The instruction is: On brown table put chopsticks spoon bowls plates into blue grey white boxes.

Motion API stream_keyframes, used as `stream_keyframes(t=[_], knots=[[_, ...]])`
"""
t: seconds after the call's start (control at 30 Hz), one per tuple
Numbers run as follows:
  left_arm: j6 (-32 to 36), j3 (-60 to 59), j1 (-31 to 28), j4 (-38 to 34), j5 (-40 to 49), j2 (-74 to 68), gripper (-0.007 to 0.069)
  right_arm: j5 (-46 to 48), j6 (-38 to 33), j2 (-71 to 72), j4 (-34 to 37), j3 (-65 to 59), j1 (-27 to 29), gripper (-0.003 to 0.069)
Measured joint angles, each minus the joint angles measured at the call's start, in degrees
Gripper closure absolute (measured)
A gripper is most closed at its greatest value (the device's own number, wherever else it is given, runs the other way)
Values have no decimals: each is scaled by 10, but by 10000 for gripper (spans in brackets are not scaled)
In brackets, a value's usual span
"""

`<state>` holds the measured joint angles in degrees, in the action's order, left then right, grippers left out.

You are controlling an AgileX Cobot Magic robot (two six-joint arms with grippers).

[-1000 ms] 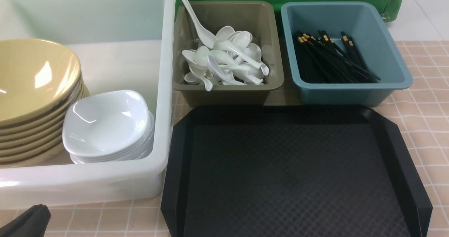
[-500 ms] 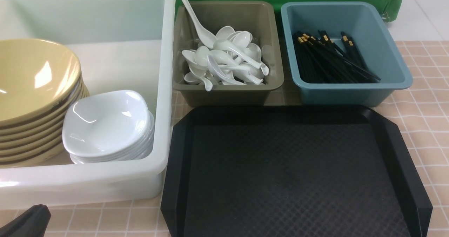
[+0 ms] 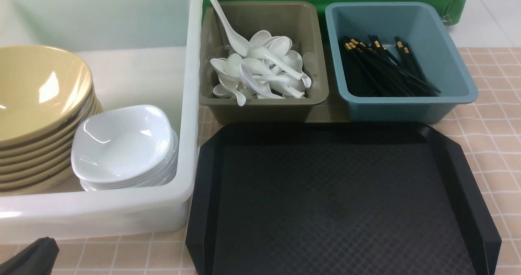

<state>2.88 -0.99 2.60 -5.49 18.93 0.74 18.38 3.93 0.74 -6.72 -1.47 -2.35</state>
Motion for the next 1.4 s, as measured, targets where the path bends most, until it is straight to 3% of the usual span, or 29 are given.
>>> stream_keyframes(t=[1.4], knots=[[-1, 0, 0, 0, 0, 0, 618, 0, 0, 0, 0, 0, 0, 493]])
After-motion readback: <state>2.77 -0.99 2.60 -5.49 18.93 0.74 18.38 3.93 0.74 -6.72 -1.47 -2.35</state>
